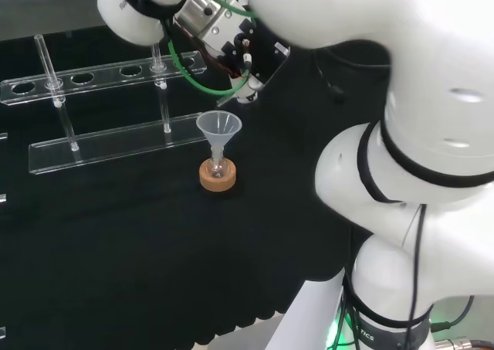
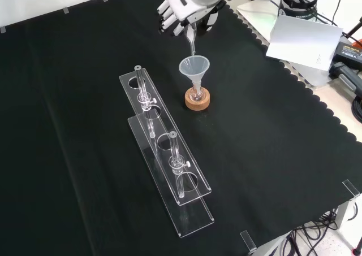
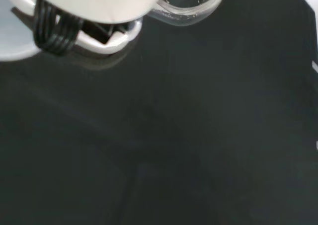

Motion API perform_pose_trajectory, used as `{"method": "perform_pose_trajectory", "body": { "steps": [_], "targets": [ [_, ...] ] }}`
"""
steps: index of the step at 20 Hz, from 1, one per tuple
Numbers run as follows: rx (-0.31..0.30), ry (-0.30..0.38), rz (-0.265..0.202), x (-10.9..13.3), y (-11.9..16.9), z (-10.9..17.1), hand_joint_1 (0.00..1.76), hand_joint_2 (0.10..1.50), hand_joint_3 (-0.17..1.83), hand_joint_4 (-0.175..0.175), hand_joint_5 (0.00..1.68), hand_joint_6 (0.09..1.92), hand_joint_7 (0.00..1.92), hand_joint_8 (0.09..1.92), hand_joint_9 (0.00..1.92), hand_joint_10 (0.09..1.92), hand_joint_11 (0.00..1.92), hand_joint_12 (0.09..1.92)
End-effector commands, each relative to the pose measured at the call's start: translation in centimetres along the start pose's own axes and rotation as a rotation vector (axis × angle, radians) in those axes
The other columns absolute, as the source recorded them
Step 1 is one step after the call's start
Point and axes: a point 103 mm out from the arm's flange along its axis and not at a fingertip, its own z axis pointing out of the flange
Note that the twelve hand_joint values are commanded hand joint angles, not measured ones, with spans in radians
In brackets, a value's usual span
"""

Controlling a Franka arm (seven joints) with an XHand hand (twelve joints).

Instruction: Pour all the NaCl from the weighing funnel into the round-bottom flask.

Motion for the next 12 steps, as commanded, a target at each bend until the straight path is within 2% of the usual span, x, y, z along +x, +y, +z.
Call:
{"method": "perform_pose_trajectory", "body": {
  "steps": [1,7,9,12],
  "targets": [
    [0.041,-0.020,-0.032,1.5,1.0,2.3,1.12,0.57,0.86,0.175,1.21,0.88,0.50,0.71,0.84,0.42,0.71,1.12],
    [0.027,-0.033,-0.029,1.4,0.9,1.9,1.12,0.58,0.86,0.175,1.21,0.88,0.50,0.71,0.84,0.42,0.71,1.12],
    [0.028,-0.051,-0.025,2.1,0.8,1.2,1.12,0.58,0.86,0.175,1.21,0.88,0.50,0.71,0.84,0.42,0.71,1.12],
    [0.024,-0.036,-0.032,1.8,0.8,1.7,1.12,0.58,0.86,0.175,1.21,0.88,0.50,0.71,0.84,0.42,0.71,1.12]
  ]
}}
